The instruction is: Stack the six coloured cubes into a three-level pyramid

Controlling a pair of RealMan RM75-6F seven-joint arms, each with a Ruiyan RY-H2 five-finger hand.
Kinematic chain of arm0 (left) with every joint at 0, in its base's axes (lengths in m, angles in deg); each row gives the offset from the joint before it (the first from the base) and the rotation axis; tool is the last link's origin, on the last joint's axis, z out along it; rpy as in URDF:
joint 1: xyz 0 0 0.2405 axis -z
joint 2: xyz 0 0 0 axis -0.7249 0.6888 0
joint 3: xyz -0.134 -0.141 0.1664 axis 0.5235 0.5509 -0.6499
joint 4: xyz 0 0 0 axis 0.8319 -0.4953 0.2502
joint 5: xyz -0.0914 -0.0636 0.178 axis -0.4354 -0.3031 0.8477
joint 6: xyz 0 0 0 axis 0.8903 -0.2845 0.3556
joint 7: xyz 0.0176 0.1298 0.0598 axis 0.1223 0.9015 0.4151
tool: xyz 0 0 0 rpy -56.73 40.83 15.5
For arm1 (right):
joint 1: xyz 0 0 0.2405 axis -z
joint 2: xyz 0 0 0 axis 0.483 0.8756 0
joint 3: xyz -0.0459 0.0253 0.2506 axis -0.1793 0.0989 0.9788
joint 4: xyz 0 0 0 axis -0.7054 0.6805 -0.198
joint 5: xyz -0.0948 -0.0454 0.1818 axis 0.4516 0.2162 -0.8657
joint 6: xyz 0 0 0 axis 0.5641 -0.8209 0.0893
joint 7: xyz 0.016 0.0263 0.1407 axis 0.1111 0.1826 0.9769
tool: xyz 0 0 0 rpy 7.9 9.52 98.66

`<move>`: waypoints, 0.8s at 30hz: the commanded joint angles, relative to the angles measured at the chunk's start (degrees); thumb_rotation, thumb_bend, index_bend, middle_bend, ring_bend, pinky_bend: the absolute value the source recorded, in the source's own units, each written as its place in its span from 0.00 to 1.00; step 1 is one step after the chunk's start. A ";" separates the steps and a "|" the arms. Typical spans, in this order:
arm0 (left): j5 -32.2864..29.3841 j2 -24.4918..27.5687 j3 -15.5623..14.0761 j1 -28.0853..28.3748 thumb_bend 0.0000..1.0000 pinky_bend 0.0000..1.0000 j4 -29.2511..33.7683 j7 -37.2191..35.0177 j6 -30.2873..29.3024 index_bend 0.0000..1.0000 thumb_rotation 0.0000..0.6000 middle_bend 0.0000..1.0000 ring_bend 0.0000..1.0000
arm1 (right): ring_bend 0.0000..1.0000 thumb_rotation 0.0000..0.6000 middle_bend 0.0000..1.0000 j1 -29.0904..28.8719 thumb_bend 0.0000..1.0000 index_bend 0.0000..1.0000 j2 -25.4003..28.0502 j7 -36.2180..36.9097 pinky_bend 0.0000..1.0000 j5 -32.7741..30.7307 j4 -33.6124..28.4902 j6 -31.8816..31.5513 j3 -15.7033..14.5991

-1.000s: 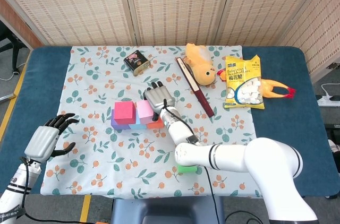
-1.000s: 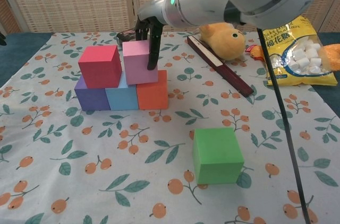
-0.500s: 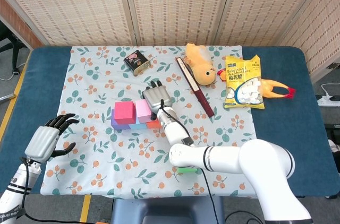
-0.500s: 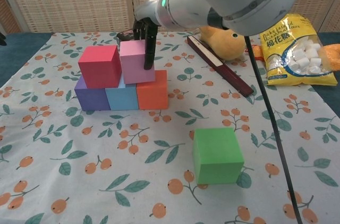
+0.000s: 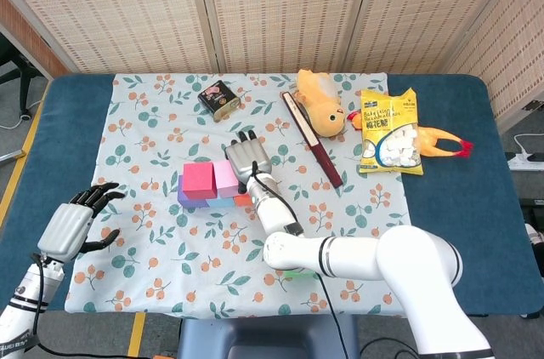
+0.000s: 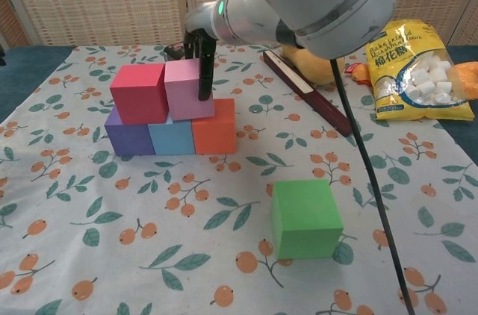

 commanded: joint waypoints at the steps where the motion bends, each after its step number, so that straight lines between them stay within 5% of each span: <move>1: 0.02 -0.04 -0.05 -0.07 0.29 0.25 -0.14 -0.15 -0.06 0.24 1.00 0.13 0.16 | 0.00 1.00 0.19 0.10 0.00 0.49 -0.38 -0.58 0.00 -0.18 0.28 -0.18 0.47; 24: 0.46 -0.28 -0.21 -0.29 0.29 0.25 -1.07 -1.11 -0.47 0.24 1.00 0.13 0.16 | 0.00 1.00 0.19 1.47 0.00 0.49 -1.80 -3.85 0.00 0.32 1.22 -1.15 3.35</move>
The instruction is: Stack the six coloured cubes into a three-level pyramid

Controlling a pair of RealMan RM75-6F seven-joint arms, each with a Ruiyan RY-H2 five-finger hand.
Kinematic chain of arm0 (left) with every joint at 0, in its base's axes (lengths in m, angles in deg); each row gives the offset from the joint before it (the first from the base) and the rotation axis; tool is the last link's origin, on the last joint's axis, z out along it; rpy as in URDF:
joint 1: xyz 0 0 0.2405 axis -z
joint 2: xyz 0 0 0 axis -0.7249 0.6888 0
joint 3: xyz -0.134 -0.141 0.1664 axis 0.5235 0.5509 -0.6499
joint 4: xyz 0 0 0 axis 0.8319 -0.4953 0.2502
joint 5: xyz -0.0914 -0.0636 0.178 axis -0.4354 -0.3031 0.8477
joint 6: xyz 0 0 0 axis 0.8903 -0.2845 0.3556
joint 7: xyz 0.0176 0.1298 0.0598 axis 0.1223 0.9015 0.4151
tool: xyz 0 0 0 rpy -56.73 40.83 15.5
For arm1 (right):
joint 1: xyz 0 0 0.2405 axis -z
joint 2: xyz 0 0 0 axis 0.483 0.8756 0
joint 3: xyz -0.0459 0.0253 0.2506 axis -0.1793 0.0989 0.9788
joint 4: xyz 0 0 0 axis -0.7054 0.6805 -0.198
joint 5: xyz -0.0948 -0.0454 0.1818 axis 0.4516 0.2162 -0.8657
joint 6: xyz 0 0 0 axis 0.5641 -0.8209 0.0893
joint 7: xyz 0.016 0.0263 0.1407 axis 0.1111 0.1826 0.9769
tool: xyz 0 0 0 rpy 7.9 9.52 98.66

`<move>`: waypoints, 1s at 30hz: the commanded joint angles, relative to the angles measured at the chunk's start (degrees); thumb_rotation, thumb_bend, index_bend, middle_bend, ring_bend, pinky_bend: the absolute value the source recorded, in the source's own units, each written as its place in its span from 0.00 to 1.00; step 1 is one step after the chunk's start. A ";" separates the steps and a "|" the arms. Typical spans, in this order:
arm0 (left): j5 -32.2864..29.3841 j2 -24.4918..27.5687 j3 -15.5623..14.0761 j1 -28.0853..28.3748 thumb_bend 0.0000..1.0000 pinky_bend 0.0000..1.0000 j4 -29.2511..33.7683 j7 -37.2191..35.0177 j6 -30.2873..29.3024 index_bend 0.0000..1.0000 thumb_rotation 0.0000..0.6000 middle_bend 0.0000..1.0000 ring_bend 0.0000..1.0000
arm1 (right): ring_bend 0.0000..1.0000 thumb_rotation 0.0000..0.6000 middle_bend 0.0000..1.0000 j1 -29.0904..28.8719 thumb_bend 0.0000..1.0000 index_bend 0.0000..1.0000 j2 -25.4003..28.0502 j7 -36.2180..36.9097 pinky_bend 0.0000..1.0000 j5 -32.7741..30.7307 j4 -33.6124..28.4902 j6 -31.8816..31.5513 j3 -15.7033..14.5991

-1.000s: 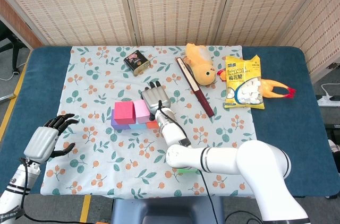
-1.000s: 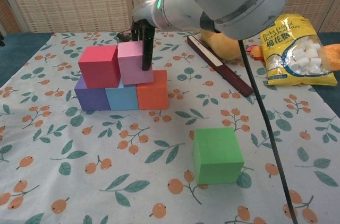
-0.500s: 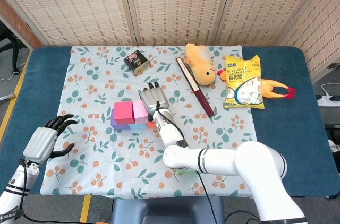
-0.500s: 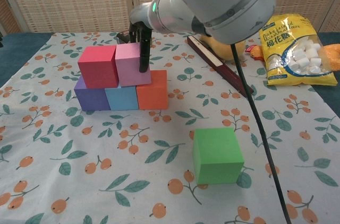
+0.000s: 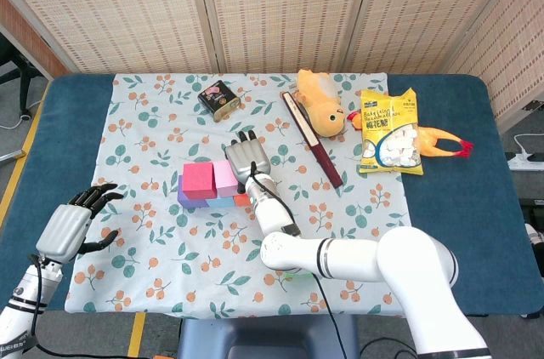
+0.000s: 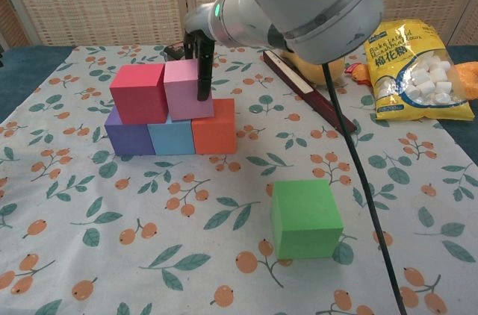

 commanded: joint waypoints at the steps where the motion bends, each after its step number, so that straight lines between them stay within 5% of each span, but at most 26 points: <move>1: 0.02 -0.03 -0.02 -0.03 0.29 0.25 -0.04 -0.04 -0.04 0.24 1.00 0.13 0.16 | 0.00 1.00 0.19 0.13 0.00 0.49 -0.15 -0.25 0.00 0.08 0.11 -0.12 0.20; 30: 0.15 -0.05 -0.18 -0.28 0.29 0.25 -0.50 -0.71 -0.24 0.24 1.00 0.13 0.16 | 0.00 1.00 0.20 0.55 0.00 0.48 -1.86 -3.63 0.00 -0.78 0.93 -1.26 2.99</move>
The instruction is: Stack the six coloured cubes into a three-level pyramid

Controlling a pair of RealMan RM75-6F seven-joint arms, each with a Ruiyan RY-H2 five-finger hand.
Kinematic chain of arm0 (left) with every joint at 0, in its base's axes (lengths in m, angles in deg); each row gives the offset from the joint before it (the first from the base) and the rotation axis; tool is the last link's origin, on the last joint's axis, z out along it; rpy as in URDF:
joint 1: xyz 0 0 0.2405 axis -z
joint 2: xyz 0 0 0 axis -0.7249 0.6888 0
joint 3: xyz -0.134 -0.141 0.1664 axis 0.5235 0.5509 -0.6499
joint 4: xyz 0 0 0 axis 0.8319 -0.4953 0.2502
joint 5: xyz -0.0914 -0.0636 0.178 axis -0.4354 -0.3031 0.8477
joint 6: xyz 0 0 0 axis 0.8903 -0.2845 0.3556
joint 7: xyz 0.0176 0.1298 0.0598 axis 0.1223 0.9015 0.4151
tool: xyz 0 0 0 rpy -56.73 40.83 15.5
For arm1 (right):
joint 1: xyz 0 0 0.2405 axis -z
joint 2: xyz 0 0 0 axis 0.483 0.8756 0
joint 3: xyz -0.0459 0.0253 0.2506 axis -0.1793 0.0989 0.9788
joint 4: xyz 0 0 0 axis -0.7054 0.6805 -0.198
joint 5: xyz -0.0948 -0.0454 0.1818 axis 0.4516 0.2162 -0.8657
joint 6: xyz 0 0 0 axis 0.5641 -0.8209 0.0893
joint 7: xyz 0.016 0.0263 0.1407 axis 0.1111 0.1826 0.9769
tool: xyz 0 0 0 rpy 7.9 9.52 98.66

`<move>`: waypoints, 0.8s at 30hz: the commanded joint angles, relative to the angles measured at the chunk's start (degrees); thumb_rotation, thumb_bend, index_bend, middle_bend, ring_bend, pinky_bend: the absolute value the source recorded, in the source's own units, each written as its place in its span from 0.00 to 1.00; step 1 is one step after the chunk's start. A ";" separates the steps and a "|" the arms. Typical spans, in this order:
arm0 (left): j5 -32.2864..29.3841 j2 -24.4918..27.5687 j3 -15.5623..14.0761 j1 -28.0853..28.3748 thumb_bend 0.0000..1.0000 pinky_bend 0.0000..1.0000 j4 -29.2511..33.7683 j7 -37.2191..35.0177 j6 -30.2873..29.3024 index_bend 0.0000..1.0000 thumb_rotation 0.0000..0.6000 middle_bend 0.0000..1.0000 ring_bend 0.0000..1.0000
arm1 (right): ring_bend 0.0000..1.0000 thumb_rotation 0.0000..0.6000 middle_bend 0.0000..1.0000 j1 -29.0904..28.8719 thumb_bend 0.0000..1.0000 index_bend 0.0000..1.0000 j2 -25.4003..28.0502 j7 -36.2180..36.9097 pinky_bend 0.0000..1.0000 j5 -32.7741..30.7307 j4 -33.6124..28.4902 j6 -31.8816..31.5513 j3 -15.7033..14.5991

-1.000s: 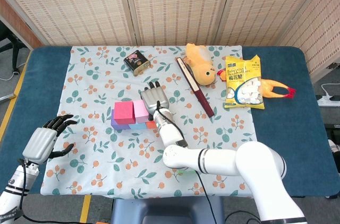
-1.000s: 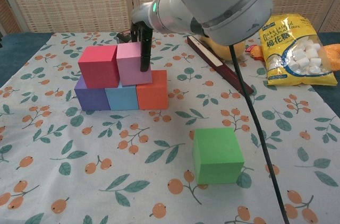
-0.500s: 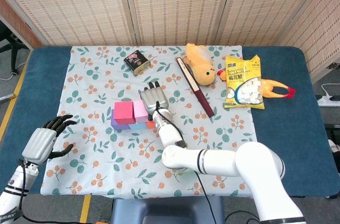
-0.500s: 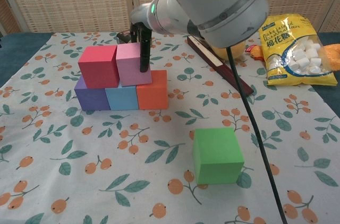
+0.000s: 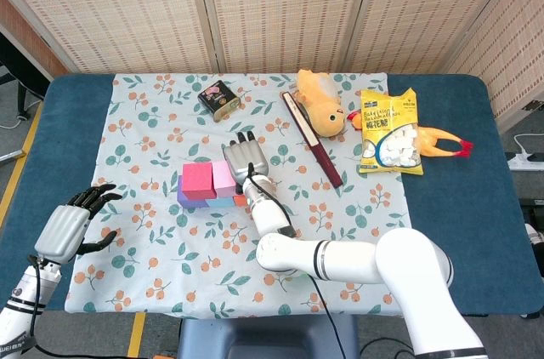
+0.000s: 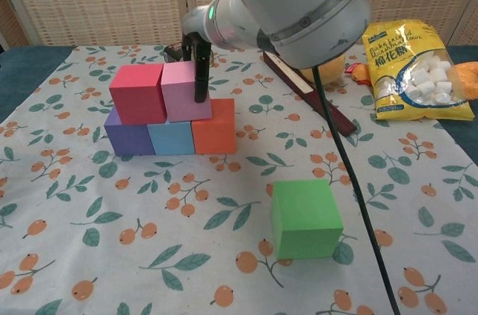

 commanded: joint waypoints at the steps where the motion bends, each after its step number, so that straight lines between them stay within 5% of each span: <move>1: -0.01 0.02 0.00 -0.03 0.29 0.25 0.02 -0.03 -0.02 0.24 1.00 0.13 0.16 | 0.00 1.00 0.20 0.03 0.00 0.47 -0.14 -0.21 0.00 -0.12 0.01 -0.04 0.28; 8: 0.05 -0.03 -0.07 -0.05 0.29 0.25 -0.04 -0.03 -0.01 0.24 1.00 0.13 0.16 | 0.00 1.00 0.20 0.08 0.00 0.44 -0.30 -0.67 0.00 -0.10 0.04 -0.29 0.48; 24: 0.12 -0.32 -0.01 0.11 0.29 0.25 -0.58 -0.13 0.17 0.24 1.00 0.13 0.16 | 0.00 1.00 0.19 0.77 0.00 0.12 0.06 -1.76 0.00 -0.72 -1.02 -0.41 1.28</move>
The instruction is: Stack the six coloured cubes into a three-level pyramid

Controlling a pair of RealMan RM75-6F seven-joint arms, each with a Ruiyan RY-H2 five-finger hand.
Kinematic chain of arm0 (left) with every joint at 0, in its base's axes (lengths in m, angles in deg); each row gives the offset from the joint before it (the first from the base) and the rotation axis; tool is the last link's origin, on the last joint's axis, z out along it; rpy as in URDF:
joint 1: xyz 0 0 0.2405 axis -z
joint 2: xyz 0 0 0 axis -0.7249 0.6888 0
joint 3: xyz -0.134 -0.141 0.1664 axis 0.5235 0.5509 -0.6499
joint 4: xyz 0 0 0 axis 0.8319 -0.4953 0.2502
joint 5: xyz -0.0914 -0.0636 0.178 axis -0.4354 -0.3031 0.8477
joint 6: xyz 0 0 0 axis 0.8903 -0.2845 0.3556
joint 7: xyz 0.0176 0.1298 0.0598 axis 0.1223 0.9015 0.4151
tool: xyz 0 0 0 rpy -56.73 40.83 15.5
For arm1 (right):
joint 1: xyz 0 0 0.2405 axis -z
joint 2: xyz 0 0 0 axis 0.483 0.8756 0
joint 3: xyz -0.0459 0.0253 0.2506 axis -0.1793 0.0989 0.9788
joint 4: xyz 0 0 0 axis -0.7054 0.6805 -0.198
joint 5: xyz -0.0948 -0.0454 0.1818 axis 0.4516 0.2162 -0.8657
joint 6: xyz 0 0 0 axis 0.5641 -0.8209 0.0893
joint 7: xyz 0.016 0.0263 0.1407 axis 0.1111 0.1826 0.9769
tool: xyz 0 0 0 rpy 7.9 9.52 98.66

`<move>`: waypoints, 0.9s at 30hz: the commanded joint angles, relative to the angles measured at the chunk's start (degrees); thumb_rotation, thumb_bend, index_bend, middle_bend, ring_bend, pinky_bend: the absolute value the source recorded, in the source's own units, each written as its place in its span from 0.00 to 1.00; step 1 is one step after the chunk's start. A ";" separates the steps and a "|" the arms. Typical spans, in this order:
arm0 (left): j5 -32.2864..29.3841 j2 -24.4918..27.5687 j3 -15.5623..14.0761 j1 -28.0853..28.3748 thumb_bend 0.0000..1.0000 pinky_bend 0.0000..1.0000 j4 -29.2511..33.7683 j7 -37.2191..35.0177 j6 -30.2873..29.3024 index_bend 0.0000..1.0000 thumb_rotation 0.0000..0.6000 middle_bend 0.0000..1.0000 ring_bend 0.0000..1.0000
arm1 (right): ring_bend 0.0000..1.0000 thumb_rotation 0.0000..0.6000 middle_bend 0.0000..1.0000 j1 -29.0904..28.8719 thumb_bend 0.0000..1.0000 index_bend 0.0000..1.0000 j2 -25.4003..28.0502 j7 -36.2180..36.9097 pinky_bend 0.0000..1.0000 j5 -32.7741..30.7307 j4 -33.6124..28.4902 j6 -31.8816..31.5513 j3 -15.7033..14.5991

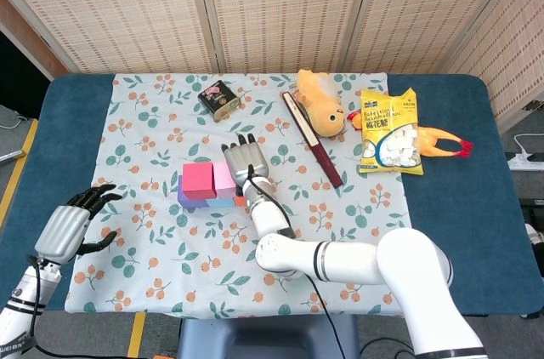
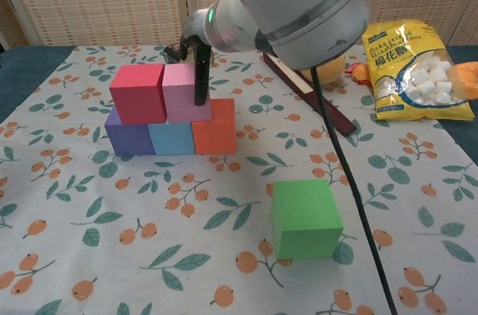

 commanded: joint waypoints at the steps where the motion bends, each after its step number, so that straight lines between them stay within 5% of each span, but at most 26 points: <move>1: -0.12 -0.01 0.07 0.17 0.29 0.25 -0.11 0.10 0.28 0.24 1.00 0.13 0.16 | 0.00 1.00 0.18 0.28 0.00 0.12 0.44 0.02 0.00 0.00 -0.68 -0.10 0.14; 12: -1.41 -0.69 1.16 2.02 0.29 0.25 -1.18 -0.05 2.79 0.29 1.00 0.14 0.16 | 0.00 1.00 0.16 5.85 0.00 0.08 10.32 5.03 0.00 4.15 -14.13 -1.78 1.43; 22: -0.85 -3.64 1.65 4.25 0.34 0.22 -5.88 -4.74 4.80 0.43 1.00 0.20 0.18 | 0.00 1.00 0.16 20.04 0.00 0.14 23.61 21.84 0.00 18.00 -29.06 2.58 0.52; 24: -0.56 -3.78 1.15 4.92 0.37 0.20 -6.55 -5.65 6.23 0.43 1.00 0.19 0.16 | 0.00 0.98 0.14 22.61 0.08 0.17 25.20 25.78 0.00 21.05 -30.01 4.57 0.30; 27: -1.23 -4.43 0.80 5.99 0.41 0.16 -7.32 -4.08 8.80 0.40 0.97 0.14 0.09 | 0.00 0.82 0.11 25.69 0.25 0.18 26.67 31.25 0.00 25.54 -30.43 7.48 0.17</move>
